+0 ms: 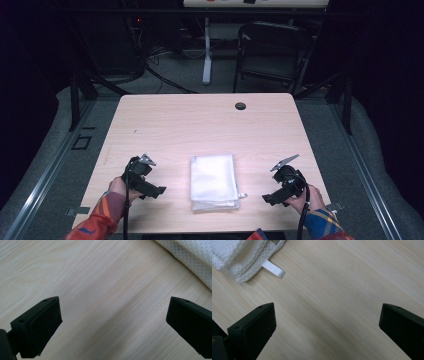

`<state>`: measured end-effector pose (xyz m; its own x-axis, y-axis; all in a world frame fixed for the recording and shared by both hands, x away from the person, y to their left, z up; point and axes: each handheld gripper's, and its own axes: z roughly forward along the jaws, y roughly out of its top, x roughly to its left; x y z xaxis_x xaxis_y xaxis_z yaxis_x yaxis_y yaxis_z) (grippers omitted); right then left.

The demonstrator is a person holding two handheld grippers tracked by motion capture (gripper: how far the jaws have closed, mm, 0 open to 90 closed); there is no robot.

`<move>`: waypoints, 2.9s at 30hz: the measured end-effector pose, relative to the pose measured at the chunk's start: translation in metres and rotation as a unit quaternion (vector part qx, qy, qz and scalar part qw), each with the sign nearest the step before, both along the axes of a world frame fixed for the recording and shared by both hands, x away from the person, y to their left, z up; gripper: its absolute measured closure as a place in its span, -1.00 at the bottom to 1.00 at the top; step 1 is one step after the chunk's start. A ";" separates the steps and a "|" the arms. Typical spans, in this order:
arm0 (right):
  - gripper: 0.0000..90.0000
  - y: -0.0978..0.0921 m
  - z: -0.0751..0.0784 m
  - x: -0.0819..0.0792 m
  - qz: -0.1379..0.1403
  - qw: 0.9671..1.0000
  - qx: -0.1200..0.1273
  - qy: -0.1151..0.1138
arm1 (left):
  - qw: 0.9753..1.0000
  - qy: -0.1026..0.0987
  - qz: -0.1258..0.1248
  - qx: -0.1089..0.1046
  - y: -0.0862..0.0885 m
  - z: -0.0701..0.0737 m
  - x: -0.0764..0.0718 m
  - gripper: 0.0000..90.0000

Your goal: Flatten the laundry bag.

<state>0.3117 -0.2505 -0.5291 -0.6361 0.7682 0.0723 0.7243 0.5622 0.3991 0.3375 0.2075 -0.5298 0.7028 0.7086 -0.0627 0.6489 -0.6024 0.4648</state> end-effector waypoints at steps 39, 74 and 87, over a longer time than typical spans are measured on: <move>-0.95 0.020 -0.001 0.002 0.026 0.999 0.023 0.025 | 0.995 -0.028 -0.091 -0.033 -0.047 0.011 -0.015 -1.00; -0.92 0.024 -0.004 0.004 0.037 0.998 0.016 0.039 | 0.978 -0.036 -0.201 -0.037 -0.120 0.006 -0.029 -0.48; -0.89 0.026 -0.005 0.003 0.033 0.998 0.021 0.041 | 0.972 -0.027 -0.232 0.007 -0.135 -0.011 -0.031 -0.19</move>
<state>0.3149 -0.2247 -0.5336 -0.6757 0.7202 0.1572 0.7175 0.5938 0.3641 0.3066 0.0727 -0.5410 0.9492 0.3144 -0.0094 0.2802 -0.8317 0.4794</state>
